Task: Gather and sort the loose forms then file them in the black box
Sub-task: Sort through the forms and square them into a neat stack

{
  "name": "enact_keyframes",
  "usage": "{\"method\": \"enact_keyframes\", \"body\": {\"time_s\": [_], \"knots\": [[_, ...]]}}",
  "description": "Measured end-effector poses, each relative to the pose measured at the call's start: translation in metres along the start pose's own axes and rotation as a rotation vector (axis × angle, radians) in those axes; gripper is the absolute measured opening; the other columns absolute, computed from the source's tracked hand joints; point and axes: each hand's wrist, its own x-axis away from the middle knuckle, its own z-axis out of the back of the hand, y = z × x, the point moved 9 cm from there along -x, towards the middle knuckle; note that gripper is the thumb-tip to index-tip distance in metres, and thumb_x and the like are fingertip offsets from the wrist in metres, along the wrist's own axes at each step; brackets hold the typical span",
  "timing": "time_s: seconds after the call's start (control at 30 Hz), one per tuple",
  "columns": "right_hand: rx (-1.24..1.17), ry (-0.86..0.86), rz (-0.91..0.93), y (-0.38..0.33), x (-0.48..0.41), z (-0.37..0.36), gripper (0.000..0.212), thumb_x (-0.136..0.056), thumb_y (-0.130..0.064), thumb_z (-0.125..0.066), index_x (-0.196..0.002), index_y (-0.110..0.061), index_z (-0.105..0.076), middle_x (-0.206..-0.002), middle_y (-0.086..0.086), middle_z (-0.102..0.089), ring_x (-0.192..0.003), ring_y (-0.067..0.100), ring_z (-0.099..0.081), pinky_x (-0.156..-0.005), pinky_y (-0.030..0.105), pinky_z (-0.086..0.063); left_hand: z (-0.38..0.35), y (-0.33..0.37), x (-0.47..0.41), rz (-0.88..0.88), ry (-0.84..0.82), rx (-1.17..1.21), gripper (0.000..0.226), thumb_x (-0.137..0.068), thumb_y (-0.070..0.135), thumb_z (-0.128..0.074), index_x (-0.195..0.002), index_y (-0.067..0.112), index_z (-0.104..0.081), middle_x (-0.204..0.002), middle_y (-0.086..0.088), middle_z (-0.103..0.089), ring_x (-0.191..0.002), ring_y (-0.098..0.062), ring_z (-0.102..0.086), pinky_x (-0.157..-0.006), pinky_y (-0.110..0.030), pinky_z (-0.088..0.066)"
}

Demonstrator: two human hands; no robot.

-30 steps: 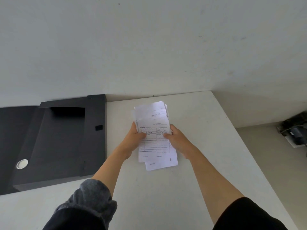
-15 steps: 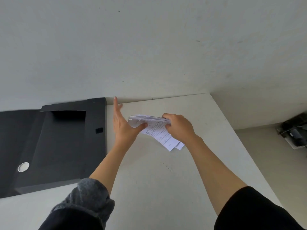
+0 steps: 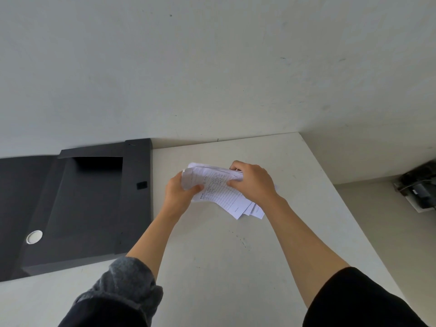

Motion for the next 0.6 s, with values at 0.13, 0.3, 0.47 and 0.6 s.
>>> {"method": "enact_keyframes", "body": {"time_s": [0.13,0.3,0.47,0.6], "knots": [[-0.227,0.106,-0.182,0.037,0.007,0.009,0.027,-0.071,-0.037,-0.074,-0.09,-0.022,-0.061,-0.081,-0.007,-0.062,-0.076,0.019,-0.06,-0.074,0.035,-0.045,0.005,-0.009,0.0,0.068,0.032,0.097,0.03,-0.081,0.013,-0.07,-0.11,0.018,-0.063,-0.101,-0.001,-0.067,-0.098,-0.021,-0.063,-0.085,-0.037,-0.051],[-0.841,0.14,-0.379,0.076,0.031,-0.008,0.028,-0.07,-0.013,-0.079,-0.095,-0.016,-0.065,-0.089,0.0,-0.066,-0.082,0.019,-0.062,-0.069,0.028,-0.05,0.006,-0.013,0.003,0.073,-0.023,0.175,0.025,-0.083,0.01,-0.069,-0.105,0.019,-0.062,-0.097,0.003,-0.066,-0.092,-0.015,-0.062,-0.076,-0.025,-0.05],[-1.062,0.178,-0.479,0.084,0.045,-0.032,0.043,-0.078,0.003,-0.067,-0.114,-0.017,-0.057,-0.105,0.001,-0.064,-0.094,0.016,-0.059,-0.068,0.023,-0.047,0.001,-0.017,0.003,0.086,-0.075,0.172,0.028,-0.082,0.012,-0.071,-0.108,0.016,-0.062,-0.1,0.002,-0.067,-0.095,-0.015,-0.063,-0.076,-0.023,-0.049],[-1.13,0.155,-0.489,0.085,0.041,-0.04,0.06,-0.073,0.007,-0.068,-0.123,-0.017,-0.047,-0.116,0.004,-0.058,-0.106,0.022,-0.057,-0.076,0.028,-0.049,0.0,-0.018,0.003,0.085,-0.156,0.15,0.029,-0.081,0.012,-0.072,-0.108,0.018,-0.063,-0.107,-0.003,-0.07,-0.103,-0.02,-0.064,-0.093,-0.035,-0.05]]}}
